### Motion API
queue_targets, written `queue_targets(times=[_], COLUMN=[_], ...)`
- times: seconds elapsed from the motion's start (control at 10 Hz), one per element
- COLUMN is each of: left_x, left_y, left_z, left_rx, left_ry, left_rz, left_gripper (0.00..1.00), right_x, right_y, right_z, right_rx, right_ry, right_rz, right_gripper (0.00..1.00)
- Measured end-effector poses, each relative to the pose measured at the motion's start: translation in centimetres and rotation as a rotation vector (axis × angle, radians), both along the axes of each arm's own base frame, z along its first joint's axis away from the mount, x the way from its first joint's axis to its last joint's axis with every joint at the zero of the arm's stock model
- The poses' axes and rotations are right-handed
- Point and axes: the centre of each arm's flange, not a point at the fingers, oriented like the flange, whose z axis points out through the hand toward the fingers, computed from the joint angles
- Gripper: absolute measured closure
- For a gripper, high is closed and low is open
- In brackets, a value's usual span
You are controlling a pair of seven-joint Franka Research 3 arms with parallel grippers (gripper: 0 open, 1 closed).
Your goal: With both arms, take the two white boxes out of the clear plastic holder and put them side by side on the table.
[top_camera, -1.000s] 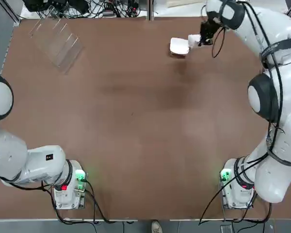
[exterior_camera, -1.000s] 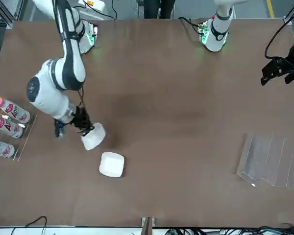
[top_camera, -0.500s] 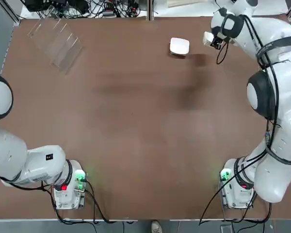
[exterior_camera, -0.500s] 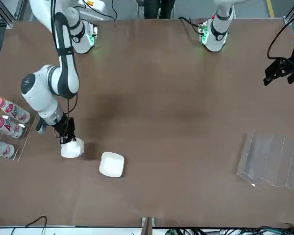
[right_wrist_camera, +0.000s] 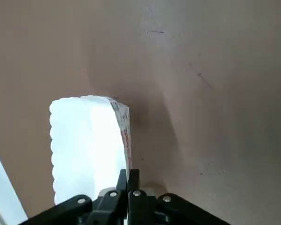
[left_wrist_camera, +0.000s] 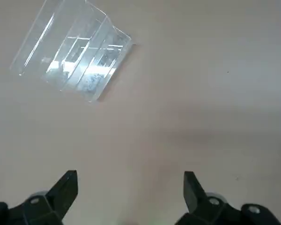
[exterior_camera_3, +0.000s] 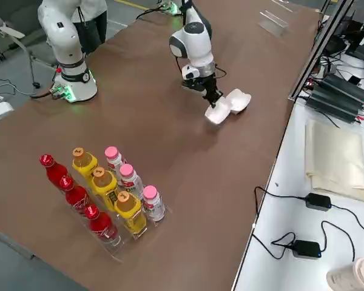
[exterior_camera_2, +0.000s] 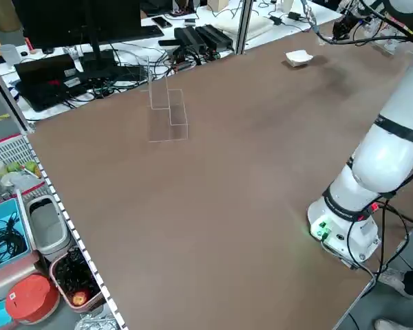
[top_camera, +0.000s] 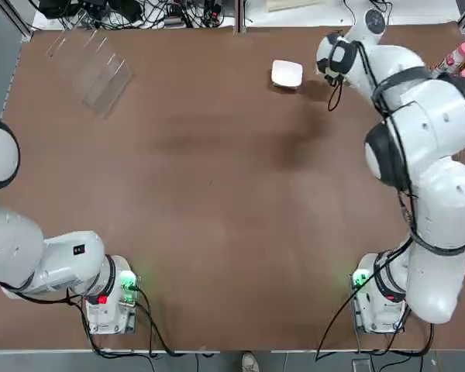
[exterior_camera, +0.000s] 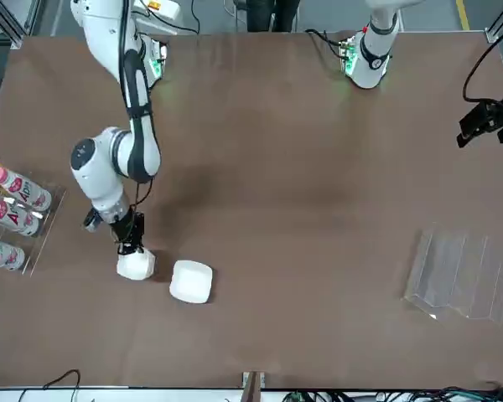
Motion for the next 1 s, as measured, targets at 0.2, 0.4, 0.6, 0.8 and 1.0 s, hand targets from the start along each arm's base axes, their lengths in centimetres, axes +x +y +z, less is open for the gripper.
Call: queue_targets(times=[0.2, 0.4, 0.6, 0.8, 1.0], left_x=[0.0, 0.0, 0.0, 0.0, 0.0], left_y=[-0.4, -0.5, -0.6, -0.8, -0.9], left_z=[0.0, 0.0, 0.0, 0.0, 0.0], left_rx=[0.000, 0.000, 0.000, -0.001, -0.001], left_ry=[0.000, 0.000, 0.000, 0.000, 0.000], left_rz=[-0.007, -0.010, -0.010, -0.015, -0.018], left_gripper=[0.00, 0.00, 0.00, 0.00, 0.00], right_x=[0.0, -0.2, -0.3, 0.2, 0.3], right_y=[0.1, 0.9, 1.8, 3.0, 4.0], right_z=[-1.2, -3.0, -4.5, -4.6, -5.0], right_rx=[-0.024, -0.054, -0.054, -0.039, -0.034], right_ry=[0.008, -0.006, -0.010, -0.018, -0.016], right_rz=[0.005, 0.015, 0.017, 0.016, 0.018], right_gripper=[0.98, 0.98, 0.98, 0.98, 0.98])
